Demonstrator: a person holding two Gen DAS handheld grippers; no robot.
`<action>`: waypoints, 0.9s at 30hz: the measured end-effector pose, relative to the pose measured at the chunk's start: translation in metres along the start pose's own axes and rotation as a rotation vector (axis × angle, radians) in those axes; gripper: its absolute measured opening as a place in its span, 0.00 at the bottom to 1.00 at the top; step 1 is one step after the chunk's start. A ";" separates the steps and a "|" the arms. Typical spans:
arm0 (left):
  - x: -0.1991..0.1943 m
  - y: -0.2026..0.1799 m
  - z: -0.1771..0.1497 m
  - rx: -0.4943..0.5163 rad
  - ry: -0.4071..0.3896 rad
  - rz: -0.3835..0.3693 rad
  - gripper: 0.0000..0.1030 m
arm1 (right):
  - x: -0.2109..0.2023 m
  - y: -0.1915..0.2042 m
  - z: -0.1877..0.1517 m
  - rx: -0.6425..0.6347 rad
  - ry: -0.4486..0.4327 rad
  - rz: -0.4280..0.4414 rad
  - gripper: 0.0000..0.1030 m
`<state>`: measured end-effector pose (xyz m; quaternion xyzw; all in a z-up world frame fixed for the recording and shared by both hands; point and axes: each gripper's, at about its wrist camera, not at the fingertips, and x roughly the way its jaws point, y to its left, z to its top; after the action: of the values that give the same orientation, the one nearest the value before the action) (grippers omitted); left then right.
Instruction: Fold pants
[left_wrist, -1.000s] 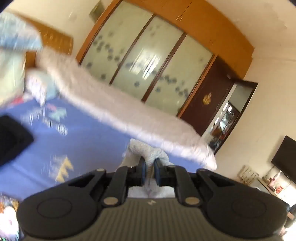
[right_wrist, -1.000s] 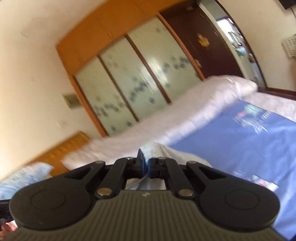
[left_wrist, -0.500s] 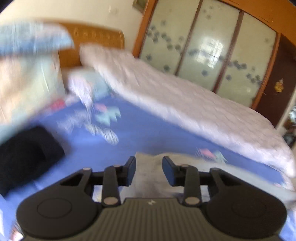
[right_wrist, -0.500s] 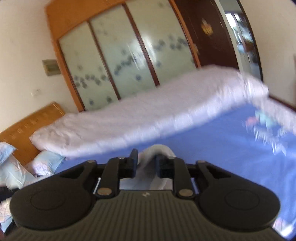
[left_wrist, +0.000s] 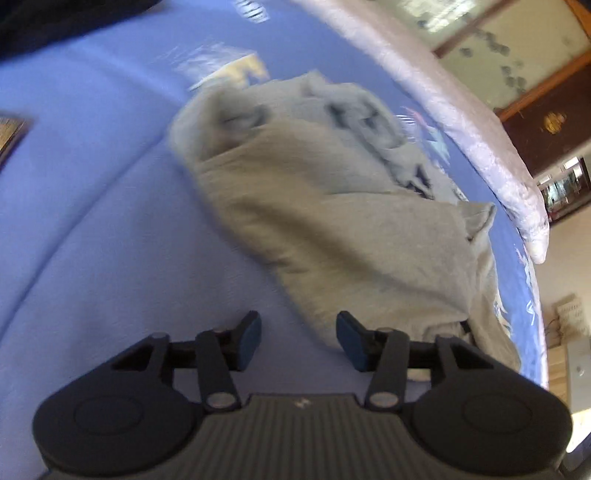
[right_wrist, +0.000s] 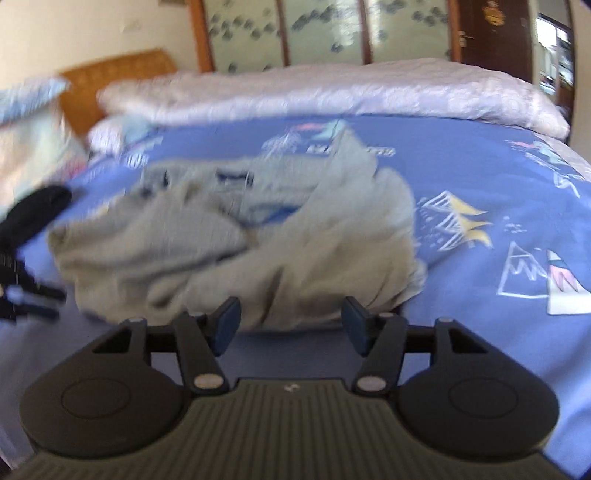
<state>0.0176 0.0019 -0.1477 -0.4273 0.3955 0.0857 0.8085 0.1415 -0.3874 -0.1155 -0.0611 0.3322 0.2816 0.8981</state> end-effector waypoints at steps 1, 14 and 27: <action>0.004 -0.006 -0.006 0.028 0.001 -0.006 0.43 | 0.008 0.000 0.001 -0.036 0.016 -0.010 0.50; -0.009 -0.038 -0.027 0.056 -0.009 0.006 0.42 | -0.016 -0.144 0.134 0.373 -0.307 -0.388 0.52; -0.024 0.003 0.013 -0.174 -0.039 0.032 0.52 | 0.036 -0.051 0.019 -0.221 -0.031 -0.300 0.52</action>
<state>0.0075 0.0181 -0.1280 -0.4878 0.3774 0.1409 0.7745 0.2027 -0.4079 -0.1277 -0.2039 0.2723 0.1803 0.9229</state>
